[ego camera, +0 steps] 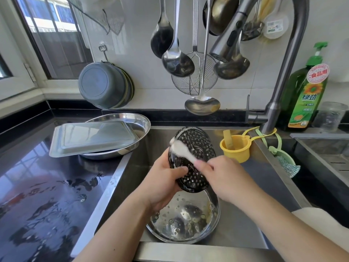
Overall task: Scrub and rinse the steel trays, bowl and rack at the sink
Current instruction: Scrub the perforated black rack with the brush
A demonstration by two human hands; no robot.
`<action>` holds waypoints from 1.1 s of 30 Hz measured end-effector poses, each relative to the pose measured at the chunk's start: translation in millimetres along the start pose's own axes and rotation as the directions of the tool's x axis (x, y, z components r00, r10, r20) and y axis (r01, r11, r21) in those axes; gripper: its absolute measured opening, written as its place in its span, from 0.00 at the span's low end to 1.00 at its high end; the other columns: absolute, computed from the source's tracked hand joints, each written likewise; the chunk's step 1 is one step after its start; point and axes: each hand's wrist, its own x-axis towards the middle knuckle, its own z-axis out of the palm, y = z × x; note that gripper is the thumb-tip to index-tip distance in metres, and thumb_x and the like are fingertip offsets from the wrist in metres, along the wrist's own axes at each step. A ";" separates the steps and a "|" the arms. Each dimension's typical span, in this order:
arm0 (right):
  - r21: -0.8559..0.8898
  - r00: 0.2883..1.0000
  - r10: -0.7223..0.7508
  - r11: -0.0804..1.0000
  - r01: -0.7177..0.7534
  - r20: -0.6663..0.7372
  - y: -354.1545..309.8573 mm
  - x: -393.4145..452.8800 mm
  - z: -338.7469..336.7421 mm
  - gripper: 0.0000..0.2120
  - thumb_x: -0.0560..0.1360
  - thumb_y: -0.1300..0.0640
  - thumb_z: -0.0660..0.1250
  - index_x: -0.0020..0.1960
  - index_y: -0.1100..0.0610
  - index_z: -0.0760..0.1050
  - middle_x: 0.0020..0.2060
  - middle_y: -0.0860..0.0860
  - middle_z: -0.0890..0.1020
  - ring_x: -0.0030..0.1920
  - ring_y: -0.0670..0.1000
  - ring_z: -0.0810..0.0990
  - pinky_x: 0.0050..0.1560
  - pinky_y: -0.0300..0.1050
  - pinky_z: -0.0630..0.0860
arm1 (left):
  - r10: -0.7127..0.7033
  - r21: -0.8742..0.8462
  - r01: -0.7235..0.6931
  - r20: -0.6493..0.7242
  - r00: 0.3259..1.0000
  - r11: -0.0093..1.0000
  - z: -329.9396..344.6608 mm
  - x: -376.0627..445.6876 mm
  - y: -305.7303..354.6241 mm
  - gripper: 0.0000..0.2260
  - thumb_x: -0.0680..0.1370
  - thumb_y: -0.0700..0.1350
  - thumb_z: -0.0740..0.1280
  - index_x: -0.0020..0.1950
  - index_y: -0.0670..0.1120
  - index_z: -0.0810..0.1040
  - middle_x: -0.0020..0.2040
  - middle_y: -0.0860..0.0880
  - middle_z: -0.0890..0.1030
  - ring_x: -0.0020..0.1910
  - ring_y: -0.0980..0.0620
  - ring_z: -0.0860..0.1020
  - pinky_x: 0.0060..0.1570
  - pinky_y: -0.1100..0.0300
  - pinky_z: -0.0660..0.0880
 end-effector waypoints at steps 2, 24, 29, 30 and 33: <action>0.022 0.991 0.062 0.998 -0.060 -0.115 6.5 9.3 -9.5 0.29 0.82 0.38 0.56 0.31 0.55 0.68 0.28 0.51 0.73 0.32 0.55 0.73 0.31 0.47 0.64 | -0.014 0.023 0.013 0.018 1.000 1.000 4.9 -1.5 -2.3 0.25 0.80 0.24 0.58 0.72 0.45 0.74 0.65 0.38 0.82 0.65 0.37 0.80 0.62 0.35 0.78; 0.065 0.989 0.110 0.991 -0.116 0.098 17.3 6.1 -5.1 0.28 0.82 0.38 0.59 0.33 0.57 0.74 0.29 0.53 0.76 0.31 0.52 0.72 0.35 0.49 0.70 | 0.105 -0.536 -0.366 -0.456 0.884 0.761 -11.2 1.9 26.2 0.16 0.85 0.33 0.55 0.68 0.46 0.74 0.58 0.37 0.85 0.55 0.40 0.86 0.50 0.38 0.83; 0.105 0.982 0.142 0.982 -0.155 0.127 10.1 5.1 -0.8 0.27 0.82 0.38 0.60 0.32 0.56 0.74 0.27 0.51 0.73 0.30 0.52 0.70 0.34 0.47 0.65 | 0.101 -0.538 -0.362 -0.453 0.886 0.761 -11.6 2.3 27.0 0.17 0.85 0.33 0.55 0.71 0.45 0.73 0.60 0.37 0.84 0.56 0.40 0.86 0.48 0.39 0.84; 0.130 0.980 0.178 0.973 -0.188 0.085 12.0 9.5 -5.1 0.27 0.82 0.39 0.59 0.33 0.57 0.74 0.28 0.51 0.74 0.31 0.53 0.70 0.35 0.47 0.66 | 0.105 -0.529 -0.360 -0.451 0.886 0.768 -11.6 2.9 27.0 0.17 0.85 0.33 0.55 0.71 0.45 0.73 0.61 0.37 0.84 0.56 0.40 0.85 0.48 0.38 0.83; 0.127 0.988 0.124 0.983 -0.134 0.087 12.7 5.4 -3.1 0.27 0.82 0.39 0.59 0.33 0.56 0.74 0.28 0.51 0.73 0.30 0.52 0.70 0.34 0.47 0.65 | 0.130 -0.477 -0.354 -0.440 0.889 0.805 -9.6 2.0 26.0 0.17 0.85 0.32 0.55 0.69 0.45 0.74 0.62 0.37 0.84 0.58 0.40 0.85 0.57 0.36 0.81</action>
